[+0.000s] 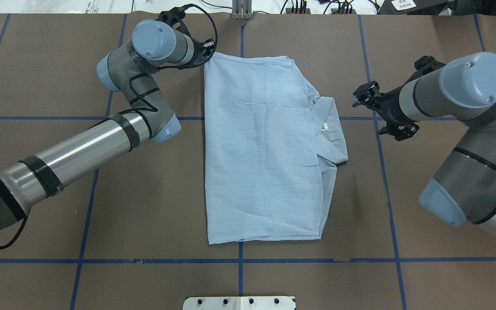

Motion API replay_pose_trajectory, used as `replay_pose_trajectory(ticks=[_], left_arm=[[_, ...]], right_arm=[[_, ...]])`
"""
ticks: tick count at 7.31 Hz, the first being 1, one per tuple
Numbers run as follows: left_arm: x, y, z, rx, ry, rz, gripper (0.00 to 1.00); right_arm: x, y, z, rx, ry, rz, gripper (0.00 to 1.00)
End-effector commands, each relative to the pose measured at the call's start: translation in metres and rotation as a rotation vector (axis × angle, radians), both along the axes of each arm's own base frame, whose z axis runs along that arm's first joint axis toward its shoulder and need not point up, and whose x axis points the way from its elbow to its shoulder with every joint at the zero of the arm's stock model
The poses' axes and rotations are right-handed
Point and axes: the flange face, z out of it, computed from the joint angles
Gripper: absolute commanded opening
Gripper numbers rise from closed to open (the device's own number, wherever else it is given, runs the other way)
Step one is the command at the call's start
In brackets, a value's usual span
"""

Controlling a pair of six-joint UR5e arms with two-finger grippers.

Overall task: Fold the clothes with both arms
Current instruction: 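Pull the shirt corner with the left gripper away from the robot, squaring the shirt, then move the right gripper to the shirt corner nearest the robot and grasp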

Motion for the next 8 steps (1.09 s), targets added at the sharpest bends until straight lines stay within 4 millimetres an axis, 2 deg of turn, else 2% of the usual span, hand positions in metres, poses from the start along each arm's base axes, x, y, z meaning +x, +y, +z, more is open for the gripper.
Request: replay_pose_trajectory(ticks=[1, 2, 3, 4, 5, 6, 8], left_arm=[[-0.008, -0.013, 0.022, 0.025, -0.040, -0.003, 0.00], [-0.008, -0.013, 0.016, 0.034, -0.030, -0.002, 0.00], [-0.007, -0.014, 0.003, 0.044, -0.015, 0.011, 0.34], [-0.014, -0.016, -0.004, 0.059, 0.000, 0.040, 0.46], [-0.034, -0.016, -0.022, 0.085, 0.038, 0.040, 0.47], [-0.048, 0.003, -0.019, 0.080, 0.060, 0.078, 0.47], [-0.090, 0.043, -0.026, 0.016, 0.042, 0.129, 0.47]], right_arm=[[-0.028, 0.012, -0.029, 0.067, -0.011, 0.000, 1.00], [-0.038, 0.019, -0.030, 0.071, -0.013, -0.021, 1.00], [-0.052, 0.034, -0.040, 0.084, -0.029, -0.054, 1.00], [-0.074, 0.054, -0.046, 0.090, -0.037, -0.100, 1.00], [-0.093, 0.072, -0.049, 0.082, -0.038, -0.145, 1.00], [-0.113, 0.093, -0.045, 0.019, -0.050, -0.145, 1.00], [-0.156, 0.144, -0.038, -0.094, -0.039, -0.076, 0.98]])
